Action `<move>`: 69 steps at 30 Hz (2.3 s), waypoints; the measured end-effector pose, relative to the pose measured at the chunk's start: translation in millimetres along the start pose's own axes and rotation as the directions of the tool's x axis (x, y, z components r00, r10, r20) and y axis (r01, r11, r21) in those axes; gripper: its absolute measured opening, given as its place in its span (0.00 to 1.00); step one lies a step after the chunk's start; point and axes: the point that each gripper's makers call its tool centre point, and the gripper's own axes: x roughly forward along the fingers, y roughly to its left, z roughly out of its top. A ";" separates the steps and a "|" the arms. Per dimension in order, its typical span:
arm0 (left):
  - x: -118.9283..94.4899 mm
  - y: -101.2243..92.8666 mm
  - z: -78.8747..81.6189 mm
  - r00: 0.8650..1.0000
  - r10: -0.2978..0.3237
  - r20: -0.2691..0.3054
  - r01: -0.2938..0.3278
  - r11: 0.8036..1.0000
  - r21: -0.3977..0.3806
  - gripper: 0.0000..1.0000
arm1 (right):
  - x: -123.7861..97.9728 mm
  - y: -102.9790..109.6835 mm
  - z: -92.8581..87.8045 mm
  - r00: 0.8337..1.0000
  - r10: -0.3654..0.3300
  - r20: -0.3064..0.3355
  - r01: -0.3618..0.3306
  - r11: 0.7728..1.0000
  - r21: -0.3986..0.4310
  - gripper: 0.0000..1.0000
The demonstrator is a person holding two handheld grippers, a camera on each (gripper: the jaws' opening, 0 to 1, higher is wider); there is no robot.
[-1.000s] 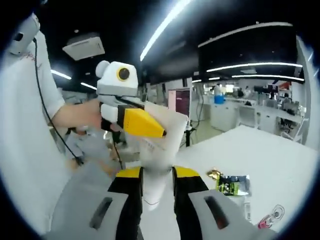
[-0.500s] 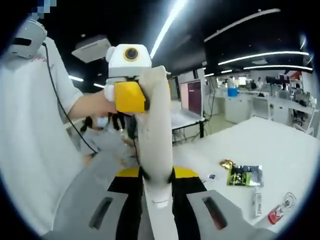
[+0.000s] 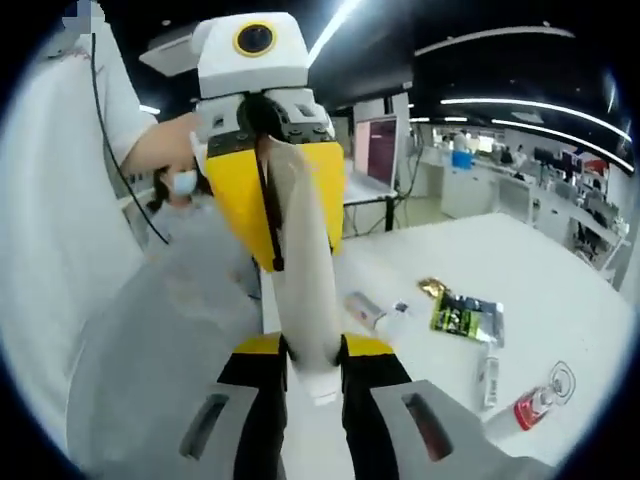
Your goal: Arrange the skincare products in the storage area until every visible bottle or jar stands upright without overlapping.
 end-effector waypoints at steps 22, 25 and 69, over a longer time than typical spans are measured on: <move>64.5 40.1 -71.1 0.988 -0.058 -0.140 0.050 0.997 -0.058 0.04 | 19.2 -47.1 -96.9 0.974 -0.043 -0.224 0.048 0.999 0.015 0.20; 65.0 43.9 -68.5 0.990 -0.058 -0.132 0.050 0.997 -0.062 0.05 | 16.2 -50.4 -96.1 0.979 -0.041 -0.200 0.052 0.997 0.048 0.20; 93.0 98.3 -51.2 0.997 0.002 -0.079 0.006 0.996 0.094 0.04 | -32.4 -72.4 -116.6 0.937 -0.322 -0.131 0.347 0.900 0.263 0.40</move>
